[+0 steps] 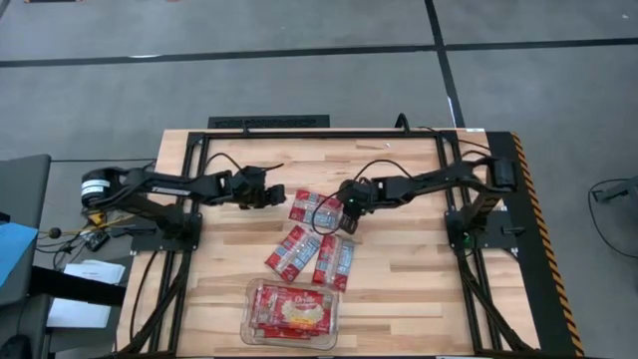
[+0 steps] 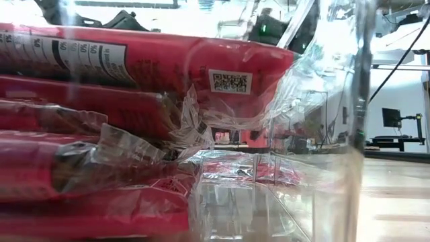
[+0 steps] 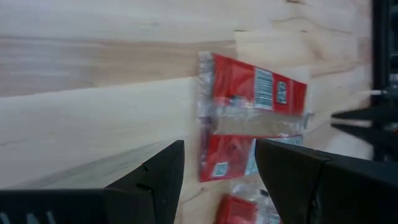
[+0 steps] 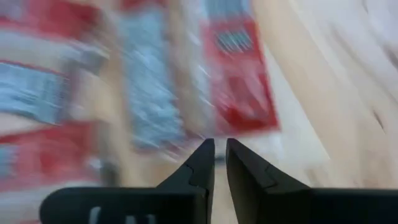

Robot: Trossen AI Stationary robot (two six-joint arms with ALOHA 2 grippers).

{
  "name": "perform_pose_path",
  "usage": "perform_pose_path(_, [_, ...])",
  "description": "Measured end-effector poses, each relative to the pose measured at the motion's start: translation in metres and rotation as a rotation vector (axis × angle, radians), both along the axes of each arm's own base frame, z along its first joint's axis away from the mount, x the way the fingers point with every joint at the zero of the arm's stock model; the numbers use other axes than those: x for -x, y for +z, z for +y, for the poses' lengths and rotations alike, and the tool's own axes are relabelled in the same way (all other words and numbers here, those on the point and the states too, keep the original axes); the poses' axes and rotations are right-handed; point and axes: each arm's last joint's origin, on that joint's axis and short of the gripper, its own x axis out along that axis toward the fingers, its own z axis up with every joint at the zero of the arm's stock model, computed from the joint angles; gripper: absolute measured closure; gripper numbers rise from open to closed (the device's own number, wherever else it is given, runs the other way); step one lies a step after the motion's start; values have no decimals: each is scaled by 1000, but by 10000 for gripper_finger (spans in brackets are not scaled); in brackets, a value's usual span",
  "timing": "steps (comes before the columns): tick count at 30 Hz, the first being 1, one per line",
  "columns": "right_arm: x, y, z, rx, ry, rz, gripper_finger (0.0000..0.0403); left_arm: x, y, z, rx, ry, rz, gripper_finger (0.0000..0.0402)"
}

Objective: Sort popcorn bags into baskets
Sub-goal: Put the red popcorn bag into the transparent bin

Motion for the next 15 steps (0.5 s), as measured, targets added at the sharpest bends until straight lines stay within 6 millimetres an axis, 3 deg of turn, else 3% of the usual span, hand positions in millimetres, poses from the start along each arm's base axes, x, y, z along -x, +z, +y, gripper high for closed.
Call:
perform_pose_path(6, [-8,3,0,25,46,-90,338,-8,-7,2,10,-14,-31,216])
perform_pose_path(15, [-15,-38,-4,-22,51,-28,338,-13,-16,3,28,-13,-11,216])
